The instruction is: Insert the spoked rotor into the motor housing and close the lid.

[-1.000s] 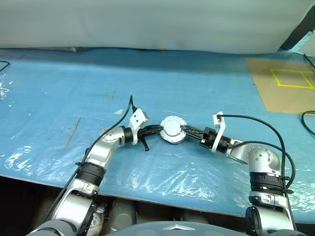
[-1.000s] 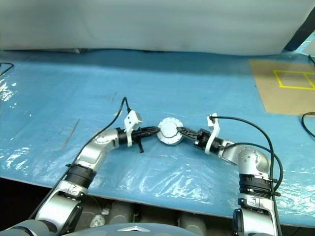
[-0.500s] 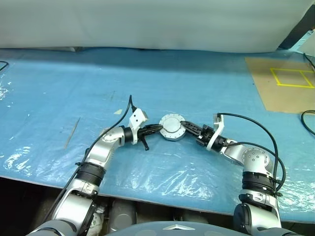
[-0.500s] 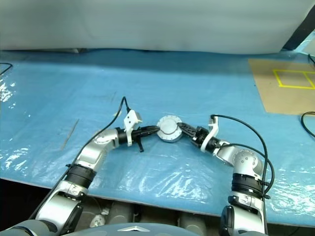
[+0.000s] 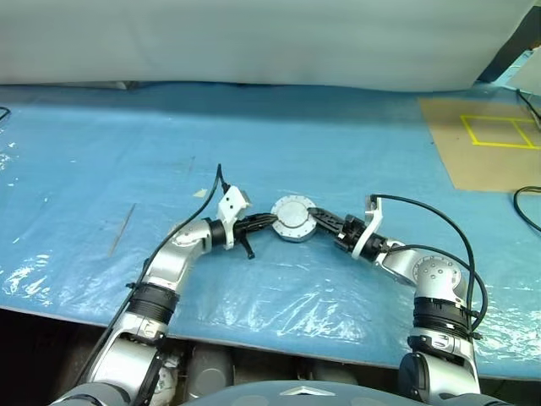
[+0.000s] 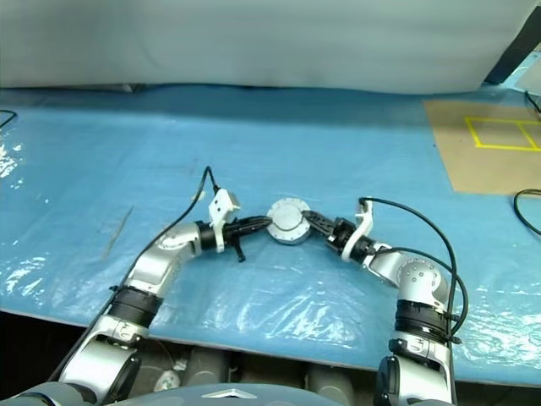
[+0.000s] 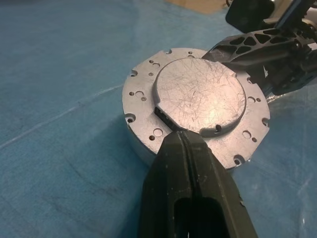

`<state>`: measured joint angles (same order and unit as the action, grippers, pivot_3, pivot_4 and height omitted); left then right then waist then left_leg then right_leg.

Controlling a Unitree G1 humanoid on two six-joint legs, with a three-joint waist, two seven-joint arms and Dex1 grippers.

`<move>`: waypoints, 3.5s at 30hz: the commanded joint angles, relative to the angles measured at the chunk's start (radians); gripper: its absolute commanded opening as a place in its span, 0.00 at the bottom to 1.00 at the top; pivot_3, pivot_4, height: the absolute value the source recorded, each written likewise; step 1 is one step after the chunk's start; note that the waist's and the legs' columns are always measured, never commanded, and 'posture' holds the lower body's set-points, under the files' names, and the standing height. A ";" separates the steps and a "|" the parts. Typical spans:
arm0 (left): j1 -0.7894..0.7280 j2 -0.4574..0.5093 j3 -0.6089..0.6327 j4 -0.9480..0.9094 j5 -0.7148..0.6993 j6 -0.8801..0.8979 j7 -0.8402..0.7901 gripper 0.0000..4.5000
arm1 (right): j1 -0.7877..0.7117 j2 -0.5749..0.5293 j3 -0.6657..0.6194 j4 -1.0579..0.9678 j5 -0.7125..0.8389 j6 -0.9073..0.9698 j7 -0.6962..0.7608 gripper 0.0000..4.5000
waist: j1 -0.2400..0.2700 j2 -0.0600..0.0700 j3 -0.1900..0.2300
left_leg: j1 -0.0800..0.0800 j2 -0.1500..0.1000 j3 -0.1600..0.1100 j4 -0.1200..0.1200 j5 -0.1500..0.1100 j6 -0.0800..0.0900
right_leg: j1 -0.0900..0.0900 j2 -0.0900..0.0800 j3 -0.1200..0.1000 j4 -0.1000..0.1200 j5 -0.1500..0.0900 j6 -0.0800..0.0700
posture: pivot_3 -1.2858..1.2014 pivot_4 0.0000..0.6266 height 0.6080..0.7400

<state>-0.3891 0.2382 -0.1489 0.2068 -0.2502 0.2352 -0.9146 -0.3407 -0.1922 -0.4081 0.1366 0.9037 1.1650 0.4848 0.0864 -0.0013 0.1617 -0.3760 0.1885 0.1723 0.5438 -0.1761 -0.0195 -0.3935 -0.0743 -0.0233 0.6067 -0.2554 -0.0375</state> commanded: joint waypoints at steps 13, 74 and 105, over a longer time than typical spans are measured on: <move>0.045 0.053 0.293 -0.262 -0.351 0.296 0.137 0.00 | -0.104 0.063 -0.074 0.006 0.165 0.063 -0.116 0.25 | -0.013 0.001 0.001 | -0.008 -0.001 0.002 0.002 0.000 0.000 | -0.007 0.000 -0.002 0.002 0.000 0.000 | 0.52 0.24 1.00; -0.082 -0.160 0.418 -0.059 -0.817 0.612 0.331 0.61 | -0.266 0.115 0.042 -0.048 0.396 0.036 -0.278 0.25 | 0.009 0.001 0.002 | -0.019 -0.003 -0.004 0.019 0.000 -0.001 | -0.009 0.001 -0.003 0.012 0.007 0.011 | 0.52 0.24 1.00; -0.198 -0.118 0.638 0.000 -0.856 0.454 0.467 0.60 | -0.239 0.077 0.101 -0.052 0.264 -0.031 -0.250 0.76 | 0.007 0.001 0.003 | -0.019 -0.003 -0.007 0.020 0.000 -0.001 | -0.009 0.001 -0.004 0.013 0.007 0.011 | 0.52 0.24 1.00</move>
<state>-0.5567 0.1059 0.4604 0.2436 -1.0852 0.7261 -0.4399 -0.5724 -0.1108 -0.3077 0.1016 1.1678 1.1434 0.2327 0.0934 -0.0002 0.1643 -0.3954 0.1857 0.1651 0.5640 -0.1757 -0.0207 -0.4028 -0.0733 -0.0270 0.6194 -0.2486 -0.0267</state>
